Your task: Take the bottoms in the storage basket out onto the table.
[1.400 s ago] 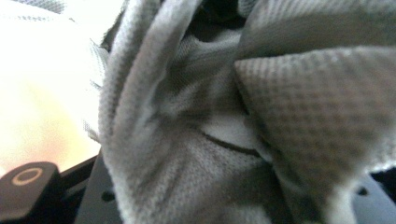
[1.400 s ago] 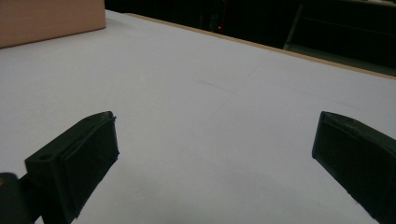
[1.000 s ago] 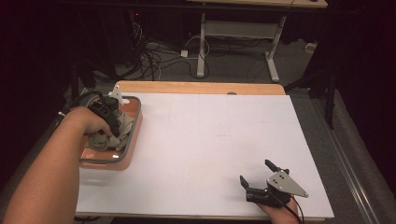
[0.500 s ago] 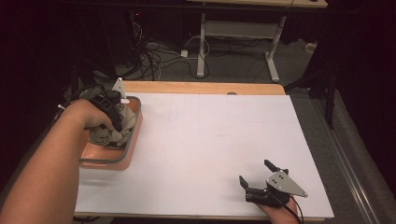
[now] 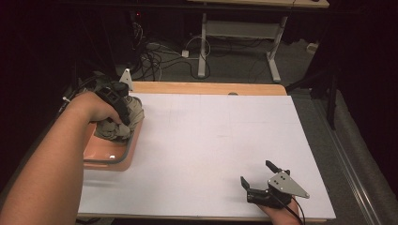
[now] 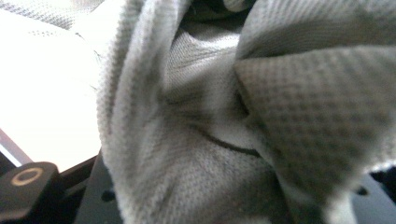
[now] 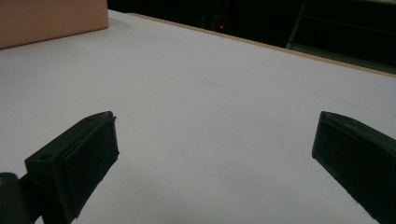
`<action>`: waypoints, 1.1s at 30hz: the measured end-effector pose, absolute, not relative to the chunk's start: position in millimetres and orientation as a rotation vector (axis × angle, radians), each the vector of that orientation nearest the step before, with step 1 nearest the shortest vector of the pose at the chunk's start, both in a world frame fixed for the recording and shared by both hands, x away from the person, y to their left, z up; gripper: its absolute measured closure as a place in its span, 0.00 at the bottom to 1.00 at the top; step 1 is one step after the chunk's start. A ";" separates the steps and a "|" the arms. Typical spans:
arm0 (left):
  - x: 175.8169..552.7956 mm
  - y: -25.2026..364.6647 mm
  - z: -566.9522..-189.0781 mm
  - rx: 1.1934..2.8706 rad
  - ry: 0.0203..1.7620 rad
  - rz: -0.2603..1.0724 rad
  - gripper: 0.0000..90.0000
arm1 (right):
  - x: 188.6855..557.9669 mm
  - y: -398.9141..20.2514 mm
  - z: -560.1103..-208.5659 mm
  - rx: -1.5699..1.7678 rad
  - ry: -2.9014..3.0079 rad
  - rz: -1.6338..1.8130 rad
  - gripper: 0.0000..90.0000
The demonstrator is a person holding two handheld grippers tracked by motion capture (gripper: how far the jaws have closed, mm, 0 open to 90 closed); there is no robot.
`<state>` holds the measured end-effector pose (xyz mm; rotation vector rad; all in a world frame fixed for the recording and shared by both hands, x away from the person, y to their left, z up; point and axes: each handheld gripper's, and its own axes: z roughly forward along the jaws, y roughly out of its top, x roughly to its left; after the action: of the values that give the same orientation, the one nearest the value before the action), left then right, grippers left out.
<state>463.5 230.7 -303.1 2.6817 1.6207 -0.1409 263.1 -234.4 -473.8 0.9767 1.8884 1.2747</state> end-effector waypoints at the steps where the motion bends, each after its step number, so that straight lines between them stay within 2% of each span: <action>1: 463.6 228.3 -301.2 2.682 1.610 -0.142 0.59 | 263.1 -234.5 -473.8 0.977 1.888 1.275 0.02; 33: 471.8 144.8 -297.0 2.752 1.389 -0.136 0.59 | 262.1 -236.1 -473.1 0.971 1.882 1.273 0.02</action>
<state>471.8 144.8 -297.0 2.7515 1.3893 -0.1360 262.1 -236.1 -473.1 0.9713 1.8821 1.2734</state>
